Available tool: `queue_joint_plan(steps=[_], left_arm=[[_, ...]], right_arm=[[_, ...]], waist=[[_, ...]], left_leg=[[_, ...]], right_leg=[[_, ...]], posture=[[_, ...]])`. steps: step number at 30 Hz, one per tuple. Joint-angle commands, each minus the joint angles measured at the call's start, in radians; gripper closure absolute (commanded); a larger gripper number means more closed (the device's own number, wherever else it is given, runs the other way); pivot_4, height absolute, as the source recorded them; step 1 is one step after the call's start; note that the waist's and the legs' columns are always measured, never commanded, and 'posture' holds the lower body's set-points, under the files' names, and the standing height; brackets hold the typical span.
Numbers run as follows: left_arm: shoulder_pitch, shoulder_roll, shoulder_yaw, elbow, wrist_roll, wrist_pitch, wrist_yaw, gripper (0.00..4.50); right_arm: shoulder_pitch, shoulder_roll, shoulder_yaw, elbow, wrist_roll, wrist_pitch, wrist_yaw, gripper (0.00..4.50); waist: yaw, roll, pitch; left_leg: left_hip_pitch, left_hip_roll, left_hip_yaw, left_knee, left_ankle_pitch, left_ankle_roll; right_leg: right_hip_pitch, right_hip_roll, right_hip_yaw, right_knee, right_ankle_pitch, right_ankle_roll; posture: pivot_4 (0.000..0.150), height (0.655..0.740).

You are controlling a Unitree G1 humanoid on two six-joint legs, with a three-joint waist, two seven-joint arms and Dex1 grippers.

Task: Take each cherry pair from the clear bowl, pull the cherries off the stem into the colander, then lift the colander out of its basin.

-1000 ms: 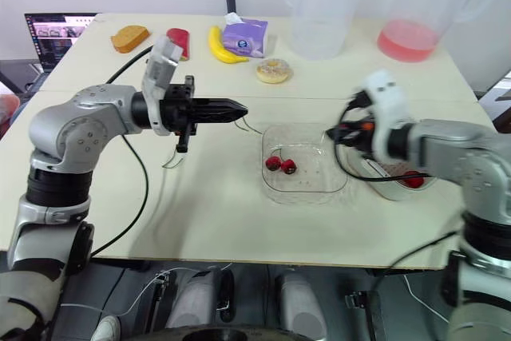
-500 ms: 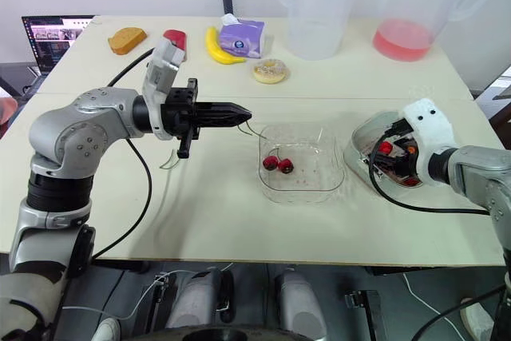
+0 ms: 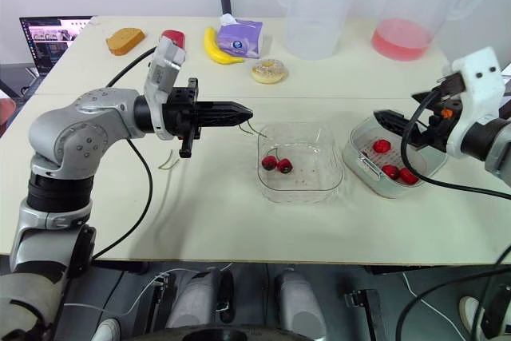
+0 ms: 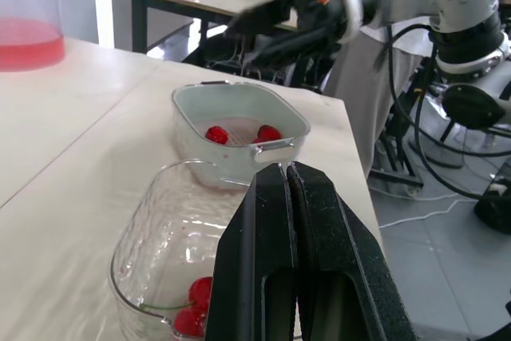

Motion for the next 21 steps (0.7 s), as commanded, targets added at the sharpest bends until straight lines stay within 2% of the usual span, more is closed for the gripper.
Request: queue_joint_plan(steps=[1, 4, 9, 15, 21], left_arm=[[-0.023, 0.004, 0.023, -0.028, -0.016, -0.001, 0.006, 4.50], [-0.019, 0.010, 0.026, -0.033, -0.021, 0.006, 0.009, 4.50], [0.003, 0.021, 0.041, -0.059, -0.028, 0.020, 0.041, 4.50], [0.119, 0.080, 0.127, -0.130, -0.058, 0.075, 0.127, 4.50], [0.264, 0.161, 0.253, -0.013, 0.005, 0.081, 0.242, 4.50]], right_arm=[[0.057, 0.024, -0.027, -0.136, 0.117, -0.083, 0.112, 0.07], [0.152, 0.056, -0.001, -0.216, 0.164, -0.152, 0.180, 0.07], [0.296, 0.044, 0.090, -0.247, 0.047, -0.298, 0.241, 0.07], [0.330, 0.030, 0.102, -0.229, 0.020, -0.376, 0.257, 0.07], [0.319, -0.018, 0.144, -0.216, 0.012, -0.385, 0.270, 0.07]], waist=[[0.000, 0.000, 0.000], [0.003, 0.000, 0.000], [0.002, 0.000, 0.000], [-0.005, 0.000, 0.000], [-0.001, 0.000, 0.000]], left_leg=[[0.000, 0.000, 0.000, 0.000, 0.000, 0.000], [0.000, 0.000, -0.001, 0.000, 0.000, 0.000], [0.001, -0.001, -0.001, 0.001, 0.000, 0.000], [0.002, 0.000, -0.001, 0.001, 0.000, 0.000], [0.002, 0.001, -0.002, 0.001, 0.000, -0.001]], right_leg=[[0.000, 0.000, 0.000, 0.000, 0.000, 0.000], [0.001, 0.000, -0.001, 0.000, 0.000, 0.000], [0.003, -0.001, -0.001, -0.001, 0.000, 0.000], [0.003, 0.000, -0.001, 0.000, 0.000, 0.000], [0.003, -0.001, -0.001, 0.000, 0.000, 0.000]], posture=[[0.150, 0.7400], [0.150, 0.7400], [0.150, 0.7400], [0.150, 0.7400], [0.150, 0.7400]])
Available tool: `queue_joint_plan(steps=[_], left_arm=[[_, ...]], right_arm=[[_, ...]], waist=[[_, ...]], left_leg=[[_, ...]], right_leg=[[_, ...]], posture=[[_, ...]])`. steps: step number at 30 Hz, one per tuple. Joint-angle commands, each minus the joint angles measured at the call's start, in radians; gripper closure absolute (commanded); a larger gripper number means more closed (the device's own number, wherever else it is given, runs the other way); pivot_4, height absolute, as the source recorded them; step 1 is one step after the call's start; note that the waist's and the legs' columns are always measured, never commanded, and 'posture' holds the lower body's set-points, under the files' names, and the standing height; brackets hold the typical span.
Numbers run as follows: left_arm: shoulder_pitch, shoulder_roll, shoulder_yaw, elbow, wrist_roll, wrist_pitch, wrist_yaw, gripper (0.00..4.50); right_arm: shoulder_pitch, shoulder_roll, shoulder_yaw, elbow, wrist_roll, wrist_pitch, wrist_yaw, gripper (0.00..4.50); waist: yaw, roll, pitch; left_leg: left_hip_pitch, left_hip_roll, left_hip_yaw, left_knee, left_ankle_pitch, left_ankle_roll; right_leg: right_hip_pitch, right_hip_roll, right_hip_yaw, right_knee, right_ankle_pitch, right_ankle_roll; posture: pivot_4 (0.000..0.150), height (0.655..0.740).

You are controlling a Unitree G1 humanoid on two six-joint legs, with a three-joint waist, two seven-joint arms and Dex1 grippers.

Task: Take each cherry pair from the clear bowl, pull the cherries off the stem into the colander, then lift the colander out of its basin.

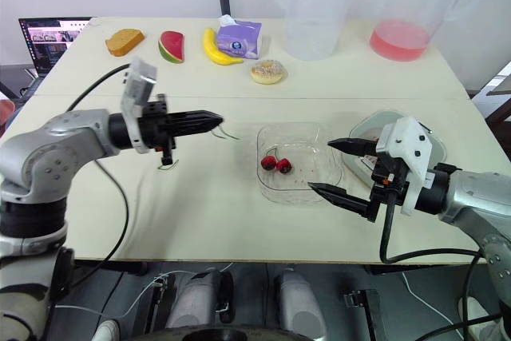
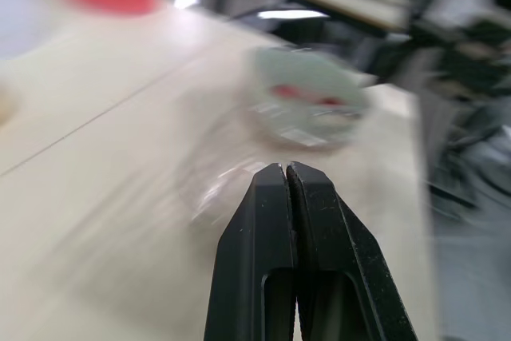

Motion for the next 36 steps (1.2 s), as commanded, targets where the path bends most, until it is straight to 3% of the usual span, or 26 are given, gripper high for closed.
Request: queue_joint_plan(steps=[1, 12, 22, 25, 32, 36], left_arm=[[0.037, 0.044, 0.062, 0.066, 0.053, -0.013, 0.058, 4.50], [0.169, 0.012, 0.031, 0.231, 0.159, -0.125, 0.055, 4.50], [0.180, -0.008, 0.048, 0.270, 0.169, -0.169, 0.047, 4.50], [0.185, -0.005, 0.047, 0.279, 0.181, -0.181, 0.048, 3.62], [0.171, -0.007, 0.030, 0.294, 0.213, -0.213, 0.028, 0.01], [0.143, -0.001, 0.047, 0.264, 0.194, -0.222, -0.001, 0.01]], right_arm=[[-0.015, -0.037, 0.016, -0.011, 0.006, -0.008, 0.009, 0.07], [-0.078, -0.047, 0.074, 0.035, 0.010, -0.022, -0.011, 0.07], [-0.092, -0.050, 0.046, 0.030, 0.047, 0.000, -0.050, 0.07], [-0.100, -0.051, 0.039, 0.027, 0.064, 0.008, -0.062, 0.00], [-0.118, -0.054, 0.034, 0.038, 0.076, 0.009, -0.083, 0.00], [-0.116, -0.054, 0.033, 0.037, 0.078, 0.012, -0.088, 0.00]], waist=[[0.002, 0.000, 0.000], [0.001, -0.001, 0.000], [0.004, -0.001, 0.000], [0.004, -0.001, 0.000], [0.003, -0.001, 0.000], [0.004, -0.001, 0.000]], left_leg=[[0.000, 0.000, 0.000, 0.000, 0.000, 0.000], [0.000, -0.001, 0.000, 0.000, -0.001, 0.001], [0.000, -0.001, 0.000, 0.000, -0.001, 0.001], [0.000, -0.001, 0.000, 0.000, -0.001, 0.001], [0.000, -0.001, 0.000, 0.000, -0.001, 0.001], [0.000, -0.001, 0.000, 0.000, -0.001, 0.001]], right_leg=[[0.000, 0.000, 0.000, 0.000, 0.000, 0.000], [0.001, -0.002, -0.001, -0.001, 0.000, 0.000], [0.001, -0.003, -0.002, -0.001, 0.000, 0.000], [0.001, -0.003, -0.002, -0.001, 0.000, 0.000], [0.001, -0.003, -0.002, -0.001, 0.000, 0.000], [0.001, -0.003, -0.002, -0.001, 0.000, 0.000]], posture=[[0.150, 0.7400], [0.150, 0.7400], [0.150, 0.7400], [0.150, 0.7400], [0.150, 0.7400], [0.150, 0.7400]])
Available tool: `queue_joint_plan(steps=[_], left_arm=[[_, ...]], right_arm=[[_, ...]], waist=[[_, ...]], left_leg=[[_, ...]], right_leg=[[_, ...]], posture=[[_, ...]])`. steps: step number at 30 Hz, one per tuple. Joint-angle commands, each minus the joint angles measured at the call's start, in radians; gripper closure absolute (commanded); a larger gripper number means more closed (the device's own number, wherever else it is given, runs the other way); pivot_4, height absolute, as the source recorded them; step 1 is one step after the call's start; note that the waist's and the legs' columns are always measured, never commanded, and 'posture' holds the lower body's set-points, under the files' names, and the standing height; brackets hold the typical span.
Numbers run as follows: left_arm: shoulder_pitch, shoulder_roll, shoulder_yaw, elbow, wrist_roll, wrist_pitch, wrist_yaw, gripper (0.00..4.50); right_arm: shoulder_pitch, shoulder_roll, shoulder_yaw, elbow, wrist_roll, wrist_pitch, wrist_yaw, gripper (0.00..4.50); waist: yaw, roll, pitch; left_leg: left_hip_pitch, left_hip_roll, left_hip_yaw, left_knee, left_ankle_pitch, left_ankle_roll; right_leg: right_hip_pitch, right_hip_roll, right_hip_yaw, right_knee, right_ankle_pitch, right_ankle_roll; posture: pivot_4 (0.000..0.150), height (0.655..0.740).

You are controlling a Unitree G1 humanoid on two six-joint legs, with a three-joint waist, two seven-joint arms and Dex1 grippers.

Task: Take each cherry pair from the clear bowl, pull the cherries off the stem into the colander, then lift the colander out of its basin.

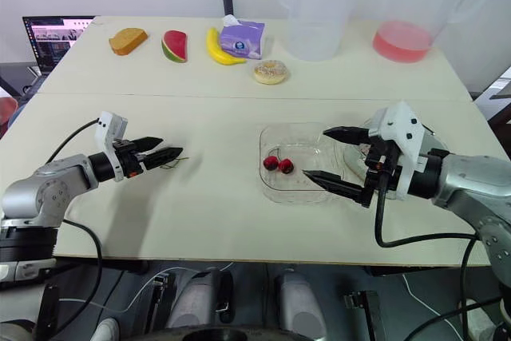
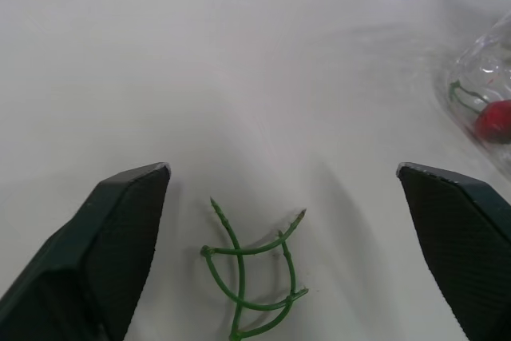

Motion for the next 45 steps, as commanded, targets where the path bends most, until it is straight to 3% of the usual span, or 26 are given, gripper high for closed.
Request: queue_joint_plan(steps=[1, 13, 20, 26, 33, 39, 45], left_arm=[[-0.046, 0.019, 0.029, -0.052, -0.022, -0.029, -0.036, 0.01], [-0.167, 0.136, -0.060, -0.337, -0.101, -0.045, -0.291, 0.01], [-0.107, 0.231, -0.162, -0.411, -0.012, -0.193, -0.455, 0.01], [-0.152, 0.174, -0.196, -0.383, -0.006, -0.216, -0.439, 0.01], [-0.180, 0.141, -0.209, -0.354, -0.002, -0.228, -0.445, 0.01], [-0.181, 0.130, -0.213, -0.358, 0.000, -0.236, -0.440, 0.01], [-0.174, 0.120, -0.216, -0.372, 0.000, -0.233, -0.425, 0.01]], right_arm=[[-0.006, -0.012, -0.035, -0.014, 0.018, -0.004, -0.008, 0.00], [-0.013, -0.041, -0.033, -0.018, 0.032, 0.033, -0.028, 0.00], [-0.081, -0.120, 0.024, -0.002, 0.057, 0.143, -0.059, 0.00], [-0.321, -0.182, 0.306, 0.084, -0.054, 0.212, -0.030, 0.00], [-0.678, -0.108, 0.727, 0.261, -0.287, 0.228, 0.138, 0.00], [-0.791, 0.002, 0.931, 0.428, -0.483, 0.156, 0.230, 0.00], [-0.823, 0.103, 0.983, 0.566, -0.603, 0.099, 0.263, 0.00]], waist=[[0.002, 0.000, 0.000], [-0.002, 0.000, 0.000], [-0.004, 0.001, 0.000], [-0.001, 0.001, 0.000], [-0.007, 0.001, 0.000], [-0.002, 0.001, 0.000], [0.000, 0.001, 0.000]], left_leg=[[0.000, 0.000, 0.000, 0.000, 0.000, 0.000], [0.000, 0.000, 0.000, 0.000, 0.000, 0.000], [0.001, 0.000, 0.001, 0.000, 0.000, 0.000], [0.000, 0.000, 0.001, 0.000, 0.000, 0.000], [-0.002, 0.001, 0.003, 0.000, 0.000, 0.001], [-0.003, 0.001, 0.003, 0.000, 0.000, 0.001], [-0.003, 0.000, 0.003, 0.001, 0.000, 0.001]], right_leg=[[0.000, 0.000, 0.000, 0.000, 0.000, 0.000], [0.000, 0.001, 0.000, 0.000, 0.000, 0.000], [0.000, 0.001, 0.001, 0.000, 0.000, 0.000], [-0.001, 0.001, 0.001, 0.000, 0.000, 0.000], [-0.005, 0.002, 0.003, 0.001, 0.000, 0.000], [-0.006, 0.002, 0.002, 0.001, 0.000, -0.001], [-0.006, 0.003, 0.002, 0.001, 0.000, 0.000]], posture=[[0.150, 0.7400], [0.150, 0.7400], [0.150, 0.7400], [0.150, 0.7400], [0.150, 0.7400], [0.150, 0.7400], [0.150, 0.7400]])
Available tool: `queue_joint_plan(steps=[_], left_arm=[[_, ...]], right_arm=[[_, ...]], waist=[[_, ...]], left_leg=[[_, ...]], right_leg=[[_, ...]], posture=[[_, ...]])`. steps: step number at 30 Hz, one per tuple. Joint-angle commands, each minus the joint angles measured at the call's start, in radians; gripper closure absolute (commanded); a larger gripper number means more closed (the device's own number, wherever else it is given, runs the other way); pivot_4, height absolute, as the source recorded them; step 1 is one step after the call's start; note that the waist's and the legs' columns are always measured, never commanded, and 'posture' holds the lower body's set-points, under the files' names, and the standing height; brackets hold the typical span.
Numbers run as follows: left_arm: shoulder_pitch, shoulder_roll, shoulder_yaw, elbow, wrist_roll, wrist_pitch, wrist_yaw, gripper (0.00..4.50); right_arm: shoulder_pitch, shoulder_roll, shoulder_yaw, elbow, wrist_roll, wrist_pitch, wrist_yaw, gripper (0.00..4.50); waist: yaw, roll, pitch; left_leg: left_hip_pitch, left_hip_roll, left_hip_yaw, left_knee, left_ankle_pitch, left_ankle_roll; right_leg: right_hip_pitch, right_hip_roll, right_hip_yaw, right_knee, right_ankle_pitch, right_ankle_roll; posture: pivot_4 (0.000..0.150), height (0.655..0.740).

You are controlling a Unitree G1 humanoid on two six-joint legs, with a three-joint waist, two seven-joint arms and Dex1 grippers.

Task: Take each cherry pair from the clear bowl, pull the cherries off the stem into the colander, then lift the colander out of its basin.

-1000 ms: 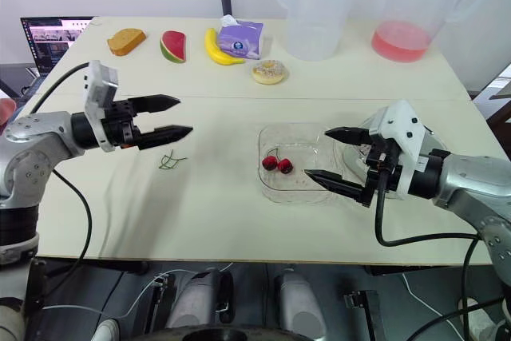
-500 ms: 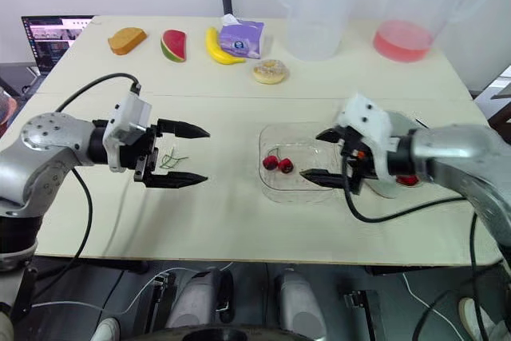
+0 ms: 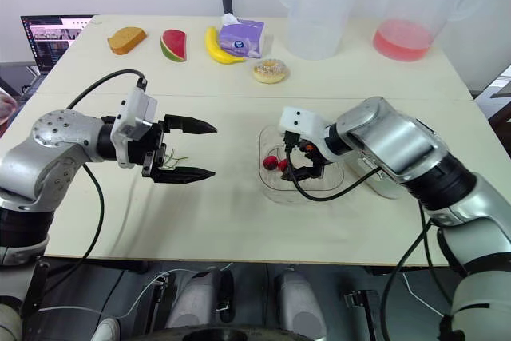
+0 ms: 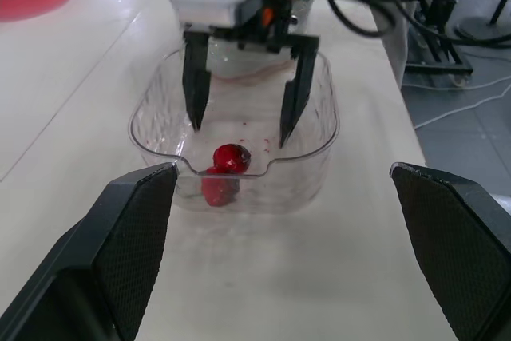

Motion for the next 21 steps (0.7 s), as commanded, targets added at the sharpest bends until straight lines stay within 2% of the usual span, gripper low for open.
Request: queue_joint_plan(steps=[1, 9, 12, 14, 16, 17, 19, 21], left_arm=[[-0.002, -0.003, 0.008, -0.037, -0.003, -0.008, 0.010, 0.01], [0.002, -0.003, 0.008, -0.040, -0.005, -0.004, 0.021, 0.01], [0.005, -0.003, 0.008, -0.042, -0.006, -0.004, 0.023, 0.00], [0.006, -0.002, 0.009, -0.043, -0.006, -0.003, 0.024, 0.00], [0.009, -0.002, 0.008, -0.045, -0.006, -0.003, 0.026, 0.00], [0.009, -0.002, 0.008, -0.046, -0.005, -0.003, 0.027, 0.00], [0.009, -0.003, 0.009, -0.046, -0.005, -0.003, 0.028, 0.00], [0.006, -0.004, 0.009, -0.043, -0.005, -0.002, 0.030, 0.00]], right_arm=[[-0.025, 0.020, -0.003, 0.036, -0.067, -0.036, 0.026, 0.00], [0.003, 0.082, -0.010, 0.084, -0.135, -0.050, 0.050, 0.00], [0.015, 0.098, -0.015, 0.091, -0.151, -0.053, 0.053, 1.00], [0.022, 0.105, -0.018, 0.094, -0.159, -0.053, 0.054, 1.89], [0.028, 0.112, -0.024, 0.096, -0.165, -0.052, 0.052, 3.06], [0.030, 0.114, -0.027, 0.096, -0.168, -0.052, 0.052, 3.49], [0.034, 0.117, -0.033, 0.095, -0.170, -0.049, 0.053, 4.05], [0.035, 0.113, -0.041, 0.087, -0.173, -0.048, 0.055, 4.30]], waist=[[0.000, 0.000, 0.000], [-0.003, 0.000, 0.000], [-0.003, 0.000, 0.000], [-0.003, 0.000, 0.000], [-0.003, 0.000, 0.000], [-0.003, 0.000, 0.000], [-0.003, 0.000, 0.000], [-0.003, 0.000, 0.000]], left_leg=[[0.000, 0.000, 0.000, 0.000, 0.000, 0.000], [0.000, 0.000, 0.000, 0.000, 0.000, 0.000], [0.000, 0.000, 0.000, 0.000, 0.000, 0.000], [0.000, 0.000, 0.000, 0.000, 0.000, 0.000], [0.000, 0.000, 0.000, 0.000, 0.000, 0.000], [0.000, 0.000, 0.000, 0.000, 0.000, 0.000], [0.000, 0.000, 0.000, 0.000, 0.000, 0.000], [0.000, 0.000, 0.000, 0.000, 0.000, 0.000]], right_leg=[[0.000, 0.000, 0.000, 0.000, 0.000, 0.000], [0.000, 0.000, 0.000, 0.001, 0.000, 0.000], [0.000, 0.000, 0.000, 0.001, 0.000, 0.000], [0.000, 0.000, 0.000, 0.001, 0.000, 0.000], [0.000, 0.000, 0.000, 0.001, 0.000, 0.000], [0.000, 0.000, 0.000, 0.001, 0.000, 0.000], [0.000, 0.000, 0.000, 0.001, 0.000, 0.000], [0.000, 0.000, 0.000, 0.002, 0.000, 0.000]], posture=[[0.150, 0.7400], [0.150, 0.7400], [0.150, 0.7400], [0.150, 0.7400], [0.150, 0.7400], [0.150, 0.7400], [0.150, 0.7400], [0.150, 0.7400]])
